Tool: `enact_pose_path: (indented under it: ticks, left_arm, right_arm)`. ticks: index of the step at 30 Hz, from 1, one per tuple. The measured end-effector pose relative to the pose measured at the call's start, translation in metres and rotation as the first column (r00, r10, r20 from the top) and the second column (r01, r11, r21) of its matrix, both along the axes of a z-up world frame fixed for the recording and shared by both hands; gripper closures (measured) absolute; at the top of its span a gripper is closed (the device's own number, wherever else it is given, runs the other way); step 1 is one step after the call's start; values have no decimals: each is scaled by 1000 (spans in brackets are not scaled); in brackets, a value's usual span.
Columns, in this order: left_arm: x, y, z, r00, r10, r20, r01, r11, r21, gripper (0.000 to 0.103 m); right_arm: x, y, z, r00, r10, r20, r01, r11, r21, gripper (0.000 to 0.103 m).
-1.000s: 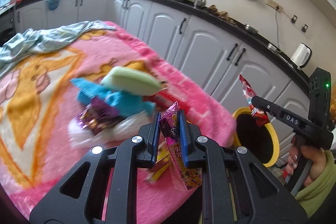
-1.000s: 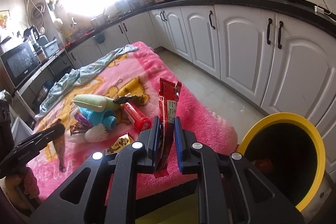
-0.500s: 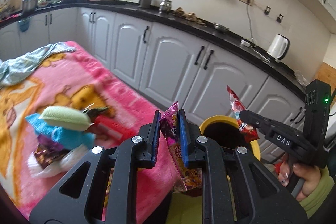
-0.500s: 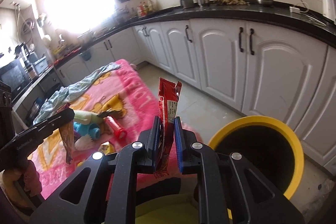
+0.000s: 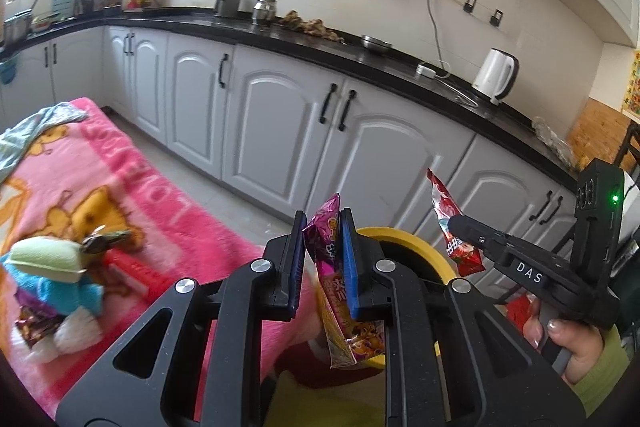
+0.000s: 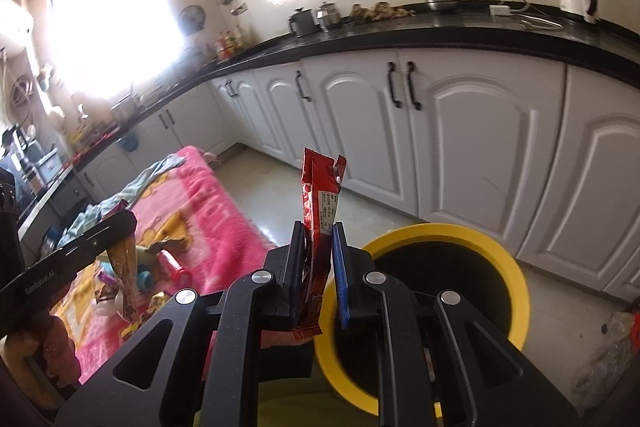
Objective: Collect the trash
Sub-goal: 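Carry both wrappers over the yellow bin and open both tools to drop them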
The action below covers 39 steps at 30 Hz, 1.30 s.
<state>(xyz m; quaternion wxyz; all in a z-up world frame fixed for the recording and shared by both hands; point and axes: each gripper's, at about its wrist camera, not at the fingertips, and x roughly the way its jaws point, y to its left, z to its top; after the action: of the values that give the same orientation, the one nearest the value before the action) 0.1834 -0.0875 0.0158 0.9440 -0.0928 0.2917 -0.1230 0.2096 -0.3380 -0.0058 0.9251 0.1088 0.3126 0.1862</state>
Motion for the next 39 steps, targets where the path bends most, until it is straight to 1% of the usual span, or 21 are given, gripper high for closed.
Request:
enact_pose_path:
  ticks: [5,9,15,20,25,26,27,29,30,31,32,34,35,36,37,38,39]
  left_arm:
    - [14,-24,-5,999,-45,-2,45,999,1,92]
    - [28,-40,-13,997,-77,-23,77,997,-14,91]
    - [45,-65,-27,991,-126,-38,125,992,-20,91]
    - [62,-79,-49,985,-154,-74,153,988,-21,91]
    - [75,-87,-67,979,-172,-112,171,985,-26,89]
    - [77,-88,-70,977,-176,-118,174,984,-28,88]
    - [79,-89,-73,976,-178,-126,176,984,-29,88]
    - [80,-90,-78,975,-178,-134,177,984,-26,79]
    - [81,-90,-79,974,-178,-139,176,984,-27,77]
    - [81,-89,-81,974,-176,-145,174,984,-30,72]
    - [81,-88,-83,974,-172,-150,168,985,-34,65]
    - [80,-84,-85,974,-162,-158,157,987,-41,55]
    - [80,-82,-86,974,-157,-160,152,987,-43,54]
    - [79,-78,-86,975,-149,-163,144,989,-40,50]
    - [78,-76,-86,976,-142,-164,137,990,-40,45]
    - [77,-73,-85,977,-135,-164,130,991,-42,42]
    - [75,-67,-83,979,-123,-163,117,992,-48,35]
  right_arm:
    - [2,-24,-8,999,-52,-17,52,998,18,89]
    - [6,-39,-16,996,-86,-37,87,996,25,89]
    - [14,-58,-36,987,-129,-92,133,991,34,89]
    - [20,-68,-53,980,-149,-135,156,987,43,87]
    - [23,-73,-61,973,-168,-159,178,983,47,86]
    - [23,-74,-61,972,-173,-161,182,982,46,82]
    - [23,-75,-62,971,-178,-162,188,981,48,75]
    - [24,-77,-63,968,-189,-163,199,979,48,69]
    - [24,-78,-64,967,-193,-164,203,978,48,66]
    - [24,-78,-64,967,-195,-165,205,978,48,65]
    - [25,-78,-64,967,-196,-166,206,977,48,64]
    - [24,-78,-63,967,-199,-160,209,977,51,62]
    - [23,-77,-62,967,-199,-157,209,977,51,60]
    - [22,-76,-60,969,-198,-151,207,977,53,58]
    - [22,-75,-58,970,-196,-144,206,977,52,56]
    - [20,-73,-56,972,-194,-135,202,978,50,54]
    - [20,-72,-54,973,-190,-130,198,979,48,52]
